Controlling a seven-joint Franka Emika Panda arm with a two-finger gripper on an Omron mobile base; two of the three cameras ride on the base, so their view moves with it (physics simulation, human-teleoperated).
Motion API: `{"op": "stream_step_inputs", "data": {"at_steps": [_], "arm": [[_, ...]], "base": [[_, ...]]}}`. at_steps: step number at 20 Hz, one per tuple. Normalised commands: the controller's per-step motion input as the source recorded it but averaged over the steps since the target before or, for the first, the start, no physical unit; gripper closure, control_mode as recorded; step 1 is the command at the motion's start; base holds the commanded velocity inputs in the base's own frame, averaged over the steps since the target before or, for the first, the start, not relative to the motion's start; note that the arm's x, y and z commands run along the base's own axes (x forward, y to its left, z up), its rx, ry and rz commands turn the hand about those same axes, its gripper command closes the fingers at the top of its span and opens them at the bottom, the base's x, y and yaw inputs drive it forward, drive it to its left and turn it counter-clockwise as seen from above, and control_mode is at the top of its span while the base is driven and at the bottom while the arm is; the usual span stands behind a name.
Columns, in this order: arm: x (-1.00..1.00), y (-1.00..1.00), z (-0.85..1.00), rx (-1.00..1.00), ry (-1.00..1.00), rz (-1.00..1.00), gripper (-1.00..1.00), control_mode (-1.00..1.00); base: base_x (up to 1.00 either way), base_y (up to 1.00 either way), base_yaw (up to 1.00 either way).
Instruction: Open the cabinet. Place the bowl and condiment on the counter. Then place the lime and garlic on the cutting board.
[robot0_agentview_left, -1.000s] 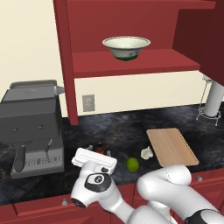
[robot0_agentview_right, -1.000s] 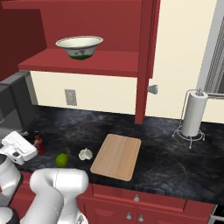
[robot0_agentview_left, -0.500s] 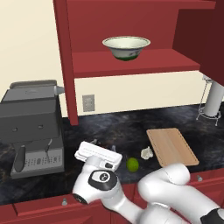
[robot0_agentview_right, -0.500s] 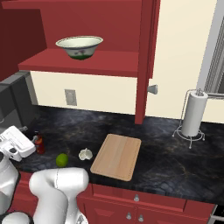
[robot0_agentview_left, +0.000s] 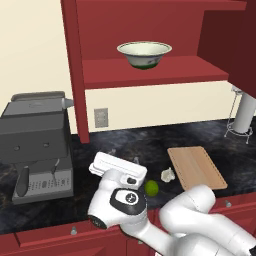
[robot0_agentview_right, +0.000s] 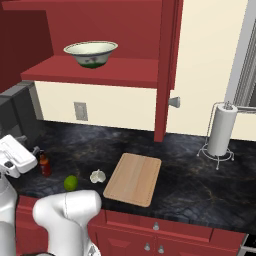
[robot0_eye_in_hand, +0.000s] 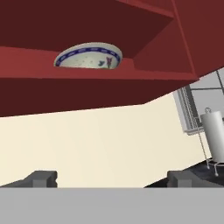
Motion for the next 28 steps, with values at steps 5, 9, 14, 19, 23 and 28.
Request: {"op": "stream_step_inputs", "data": {"at_steps": [5, 9, 14, 19, 23, 28], "arm": [[-0.29, -0.16, 0.58, 0.06, 0.00, 0.00, -1.00, -1.00], [-0.26, -0.20, 0.60, 0.10, 0.00, 0.00, -1.00, -1.00], [-0.24, -0.26, 0.58, 0.12, 0.00, 0.00, -1.00, -1.00], [-0.12, -0.38, 0.26, 0.18, 0.00, 0.00, -1.00, -1.00], [-0.11, -0.51, 0.03, 0.29, 0.00, 0.00, -1.00, -1.00], [-0.04, -0.18, 0.31, 0.28, 0.00, 0.00, -1.00, -1.00]], "base": [[0.00, 0.00, 0.00], [0.00, 0.00, 0.00], [0.00, 0.00, 0.00], [0.00, 0.00, 0.00], [0.00, 0.00, 0.00], [0.00, 0.00, 0.00]]}}
